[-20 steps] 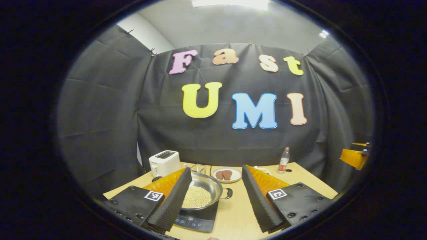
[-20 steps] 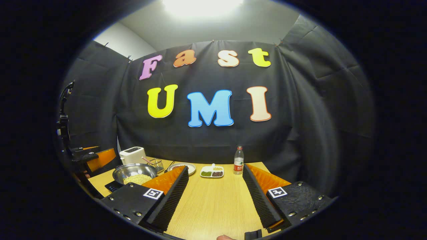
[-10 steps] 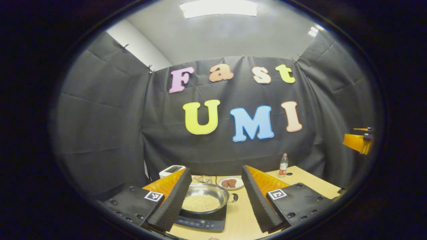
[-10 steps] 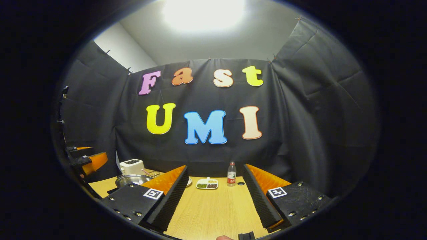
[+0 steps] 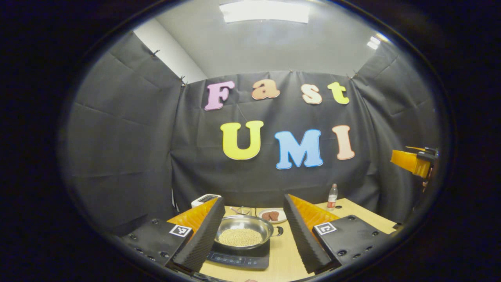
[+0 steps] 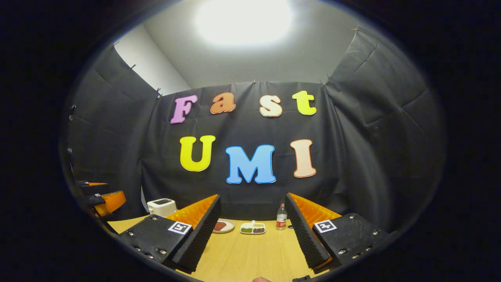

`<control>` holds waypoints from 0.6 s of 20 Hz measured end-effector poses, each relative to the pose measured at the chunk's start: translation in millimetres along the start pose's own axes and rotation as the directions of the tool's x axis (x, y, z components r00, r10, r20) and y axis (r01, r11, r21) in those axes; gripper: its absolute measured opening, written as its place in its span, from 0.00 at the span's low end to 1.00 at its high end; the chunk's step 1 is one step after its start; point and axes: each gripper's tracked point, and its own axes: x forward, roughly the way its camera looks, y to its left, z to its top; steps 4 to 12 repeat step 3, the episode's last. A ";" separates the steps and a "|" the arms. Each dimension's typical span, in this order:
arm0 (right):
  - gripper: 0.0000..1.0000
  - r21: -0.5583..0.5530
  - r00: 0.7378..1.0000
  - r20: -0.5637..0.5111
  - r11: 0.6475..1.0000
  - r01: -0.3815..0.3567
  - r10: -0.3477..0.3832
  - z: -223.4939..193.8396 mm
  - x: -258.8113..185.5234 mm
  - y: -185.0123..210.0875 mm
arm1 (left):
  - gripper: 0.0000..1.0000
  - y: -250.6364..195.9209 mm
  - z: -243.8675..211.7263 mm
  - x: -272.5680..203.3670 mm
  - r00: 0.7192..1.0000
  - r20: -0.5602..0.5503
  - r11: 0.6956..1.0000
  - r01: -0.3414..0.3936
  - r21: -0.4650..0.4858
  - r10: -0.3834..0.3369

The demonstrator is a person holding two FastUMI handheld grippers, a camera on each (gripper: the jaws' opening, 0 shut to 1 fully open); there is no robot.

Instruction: First push the handle of the pot to place it horizontally, then grasp the pot with both hands and set it on the induction cooktop.

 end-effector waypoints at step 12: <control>0.98 -0.004 1.000 0.004 1.000 -0.007 0.007 0.8 5.5 7.8 | 0.94 7.2 8.3 1.6 1.000 0.016 1.000 -0.008 0.011 0.008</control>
